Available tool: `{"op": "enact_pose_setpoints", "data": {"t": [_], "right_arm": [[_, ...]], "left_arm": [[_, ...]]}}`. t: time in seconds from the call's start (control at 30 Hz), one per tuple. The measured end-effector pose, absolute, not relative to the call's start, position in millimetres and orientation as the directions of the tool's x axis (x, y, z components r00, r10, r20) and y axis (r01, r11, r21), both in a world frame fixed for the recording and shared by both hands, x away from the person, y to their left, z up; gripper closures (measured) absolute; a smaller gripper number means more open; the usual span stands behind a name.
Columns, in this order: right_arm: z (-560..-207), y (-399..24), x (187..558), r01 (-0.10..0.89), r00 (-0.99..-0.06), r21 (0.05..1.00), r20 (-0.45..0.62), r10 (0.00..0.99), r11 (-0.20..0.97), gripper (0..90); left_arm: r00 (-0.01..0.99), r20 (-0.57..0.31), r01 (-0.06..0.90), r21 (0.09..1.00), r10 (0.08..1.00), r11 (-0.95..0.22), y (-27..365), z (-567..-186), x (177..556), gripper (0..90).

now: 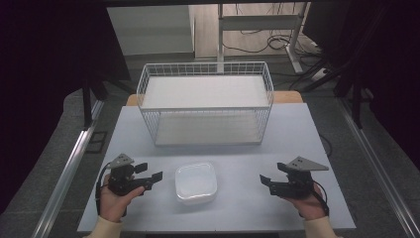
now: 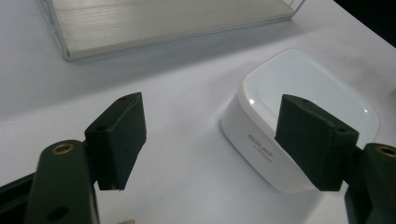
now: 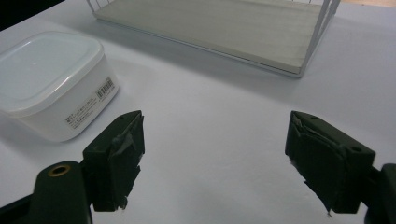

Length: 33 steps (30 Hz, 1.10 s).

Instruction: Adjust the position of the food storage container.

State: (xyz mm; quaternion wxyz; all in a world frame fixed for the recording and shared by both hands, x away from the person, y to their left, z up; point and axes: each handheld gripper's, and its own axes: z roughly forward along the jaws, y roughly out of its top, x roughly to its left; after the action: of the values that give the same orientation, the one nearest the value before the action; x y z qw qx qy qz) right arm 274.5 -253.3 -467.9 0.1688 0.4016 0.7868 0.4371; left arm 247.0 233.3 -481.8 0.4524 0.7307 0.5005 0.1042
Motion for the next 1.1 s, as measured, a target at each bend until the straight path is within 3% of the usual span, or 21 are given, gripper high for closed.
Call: {"op": "enact_pose_setpoints", "data": {"t": [1.1], "right_arm": [[-465.1, -248.9, 275.1, 0.506, -0.601, 0.809, 0.083, 0.795, 0.298, 20.5]], "left_arm": [[0.483, -0.281, 0.629, 0.77, 0.829, -0.106, 236.0, -483.6, 246.6, 23.9]]}}
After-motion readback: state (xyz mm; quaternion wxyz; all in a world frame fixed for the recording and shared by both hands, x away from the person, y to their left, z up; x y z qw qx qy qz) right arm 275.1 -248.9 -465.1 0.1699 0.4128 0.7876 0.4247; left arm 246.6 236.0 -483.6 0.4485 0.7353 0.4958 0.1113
